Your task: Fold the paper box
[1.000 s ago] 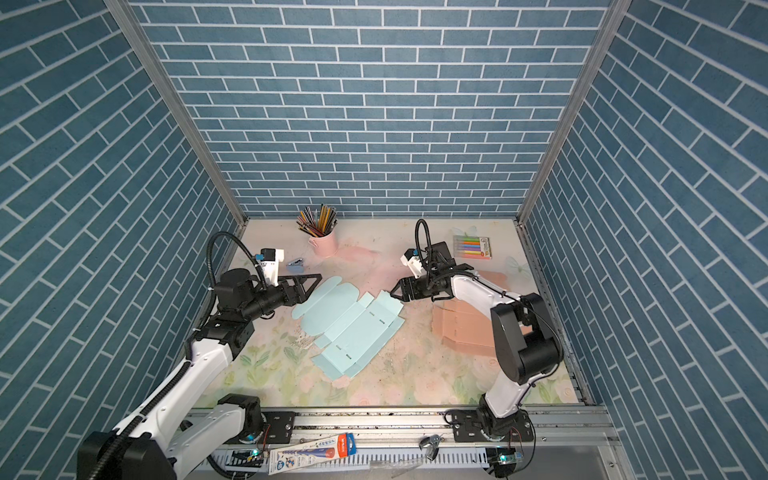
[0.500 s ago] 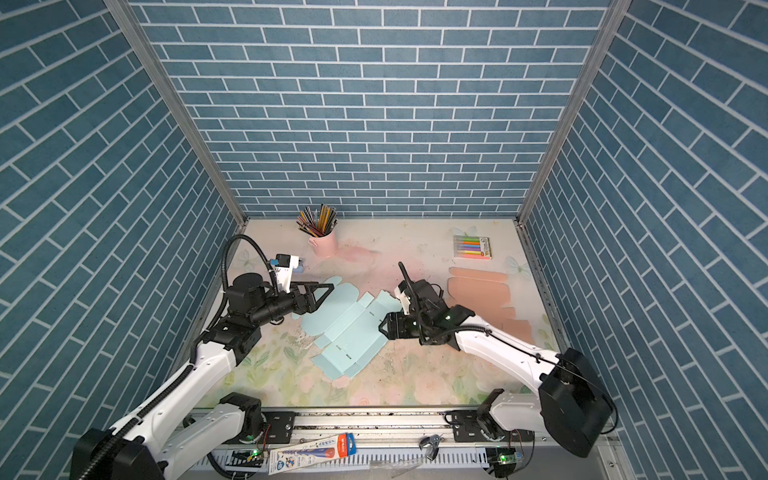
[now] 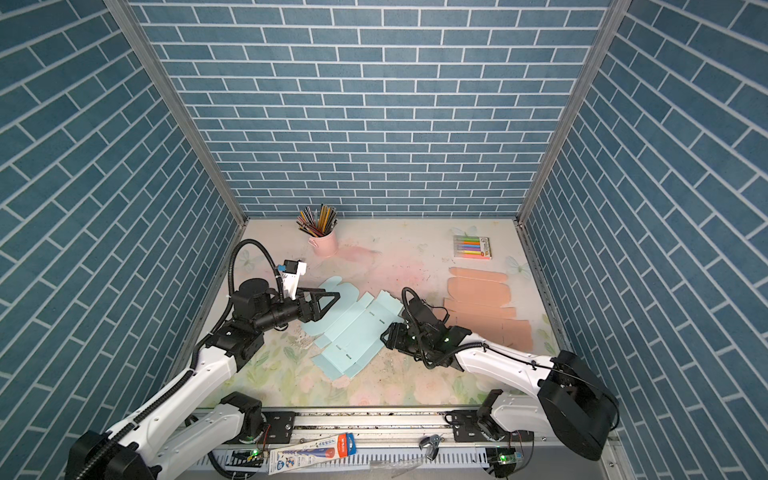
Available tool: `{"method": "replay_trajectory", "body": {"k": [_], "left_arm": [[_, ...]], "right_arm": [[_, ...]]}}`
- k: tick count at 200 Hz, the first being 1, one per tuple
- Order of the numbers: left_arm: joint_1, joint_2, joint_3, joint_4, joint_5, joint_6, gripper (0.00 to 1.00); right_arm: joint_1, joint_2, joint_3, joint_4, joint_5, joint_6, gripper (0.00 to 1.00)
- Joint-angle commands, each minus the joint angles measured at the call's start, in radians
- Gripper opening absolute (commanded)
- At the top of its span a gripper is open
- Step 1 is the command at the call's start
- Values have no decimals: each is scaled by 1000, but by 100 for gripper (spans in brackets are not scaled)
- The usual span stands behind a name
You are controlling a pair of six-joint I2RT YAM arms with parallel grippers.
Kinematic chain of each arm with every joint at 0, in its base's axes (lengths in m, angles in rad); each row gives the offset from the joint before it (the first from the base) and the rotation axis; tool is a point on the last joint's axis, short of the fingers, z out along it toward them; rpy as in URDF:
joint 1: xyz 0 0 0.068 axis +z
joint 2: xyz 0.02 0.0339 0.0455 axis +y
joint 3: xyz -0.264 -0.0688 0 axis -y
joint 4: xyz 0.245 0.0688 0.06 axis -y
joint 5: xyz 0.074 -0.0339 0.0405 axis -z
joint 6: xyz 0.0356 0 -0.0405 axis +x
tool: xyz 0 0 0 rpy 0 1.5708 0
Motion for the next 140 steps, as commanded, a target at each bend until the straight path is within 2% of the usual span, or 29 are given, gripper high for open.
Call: {"method": "replay_trajectory", "body": {"k": [1, 45, 140], "left_arm": [[-5, -21, -16, 40, -10, -12, 88], [-6, -33, -29, 48, -7, -20, 89], [-5, -40, -34, 60, 2, -34, 88]], "right_arm": [[14, 47, -5, 91, 38, 90, 61], [27, 121, -33, 212, 37, 125, 57], [54, 188, -46, 270, 70, 156, 51]]}}
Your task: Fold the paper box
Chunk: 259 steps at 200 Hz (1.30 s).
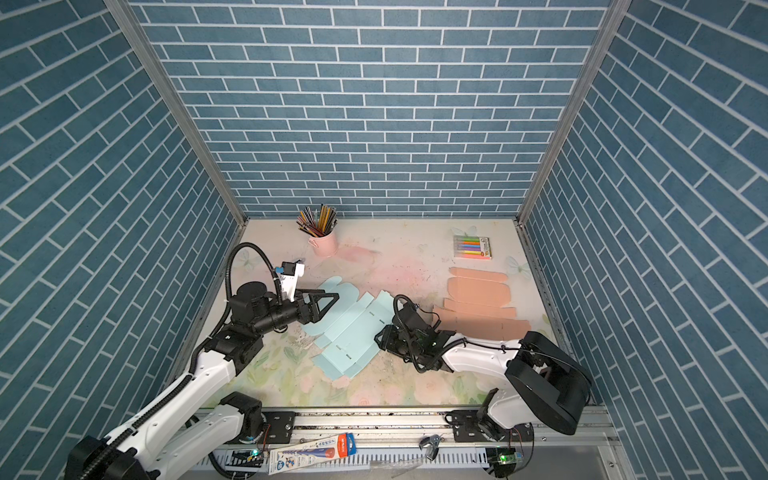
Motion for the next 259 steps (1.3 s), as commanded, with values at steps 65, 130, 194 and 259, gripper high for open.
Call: {"method": "replay_trajectory", "body": {"k": [65, 130, 194, 259], "left_arm": [[-6, -20, -25, 34, 13, -14, 88], [-5, -22, -40, 61, 25, -26, 88], [-4, -6, -55, 92, 54, -44, 88], [-5, 9, -56, 106, 58, -57, 88]], "right_arm": [[3, 62, -26, 89, 20, 81, 43], [-7, 96, 6, 73, 18, 63, 26], [-10, 120, 36, 51, 20, 29, 15], [-43, 82, 23, 33, 22, 15, 8]]}}
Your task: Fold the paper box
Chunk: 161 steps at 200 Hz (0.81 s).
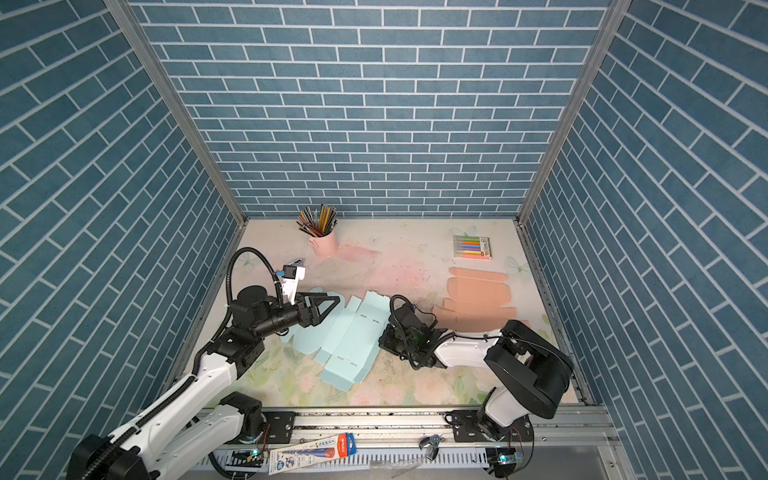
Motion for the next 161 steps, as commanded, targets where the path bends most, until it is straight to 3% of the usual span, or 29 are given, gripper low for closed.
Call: {"method": "replay_trajectory", "body": {"k": [1, 72, 120, 161], "left_arm": [[-5, 8, -4, 28, 19, -8, 88], [-4, 31, -1, 32, 9, -9, 88], [-4, 34, -13, 39, -5, -16, 88], [-6, 26, -33, 42, -10, -23, 88]], "right_arm": [[-17, -24, 3, -34, 19, -10, 8], [-106, -110, -15, -141, -20, -119, 3], [-208, -69, 64, -275, -136, -328, 4], [-302, -73, 79, -310, -201, -432, 3]]}}
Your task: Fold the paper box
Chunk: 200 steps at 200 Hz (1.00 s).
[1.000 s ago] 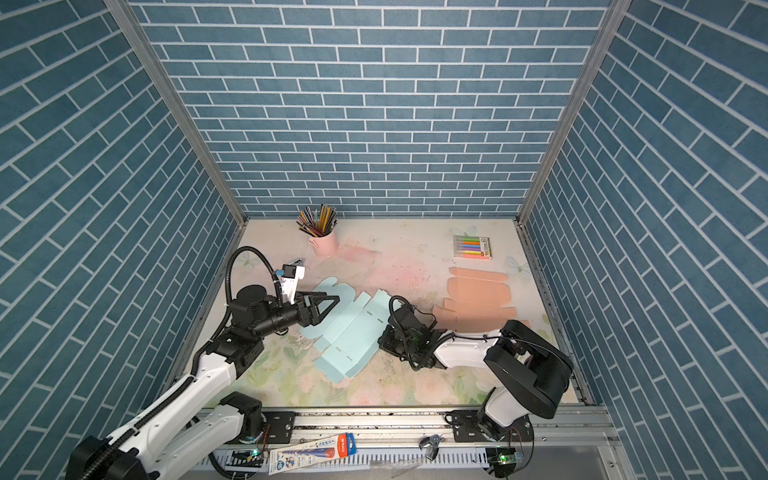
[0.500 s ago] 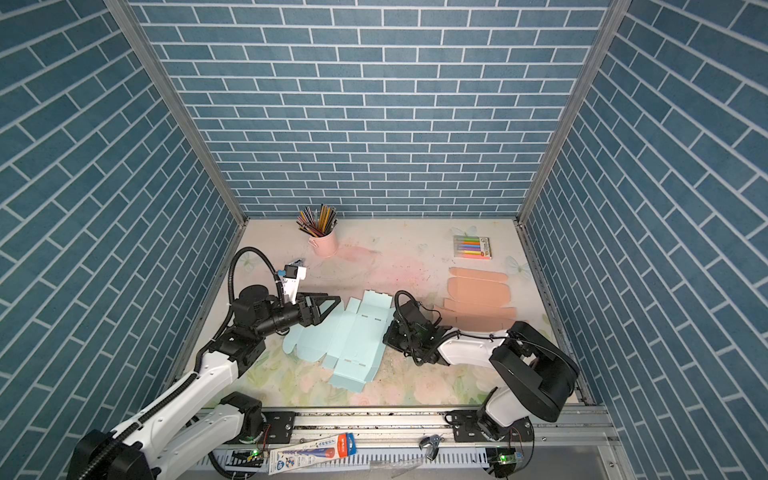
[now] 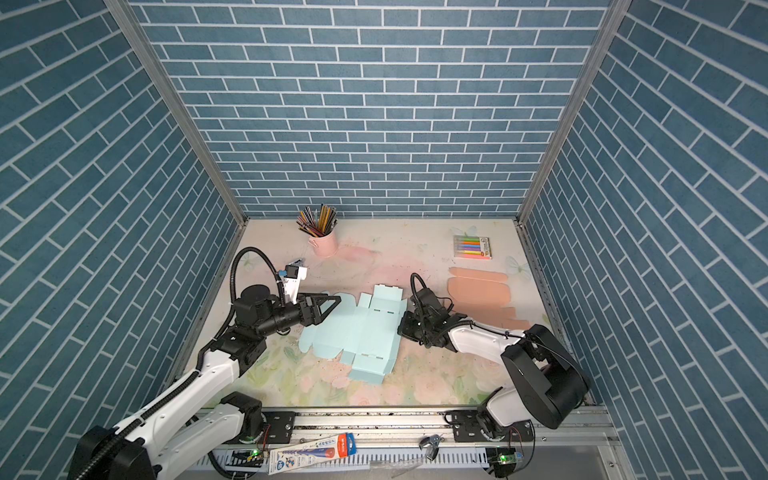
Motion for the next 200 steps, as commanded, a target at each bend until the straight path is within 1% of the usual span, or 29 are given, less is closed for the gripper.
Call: {"method": "replay_trajectory", "body": {"k": [1, 21, 40, 67, 87, 104, 137, 145, 164, 200], "left_arm": [[-6, -9, -22, 29, -2, -12, 88], [-3, -13, -24, 25, -5, -10, 88], [-5, -17, -16, 2, -8, 7, 88], [-6, -25, -4, -24, -26, 25, 89], [-7, -15, -11, -1, -23, 15, 88], [-6, -3, -16, 18, -14, 4, 88], [-4, 8, -15, 23, -17, 2, 88], [-5, 11, -15, 26, -18, 1, 89], [-6, 26, -13, 39, -15, -5, 88], [-16, 41, -9, 65, -16, -21, 88]], "right_arm": [[-45, 7, 31, -69, -57, -121, 3], [-73, 55, 75, -107, -89, -184, 2], [-94, 101, 103, -115, -118, -217, 1], [-98, 134, 133, -115, -119, -228, 4], [-99, 142, 136, -107, -118, -220, 7], [-97, 137, 125, -93, -117, -204, 12], [-97, 83, 79, -53, -115, -147, 30], [-93, 64, 59, -38, -115, -128, 33], [-74, 10, 11, -7, -107, -81, 36], [-18, -63, -83, 76, -73, 22, 37]]}}
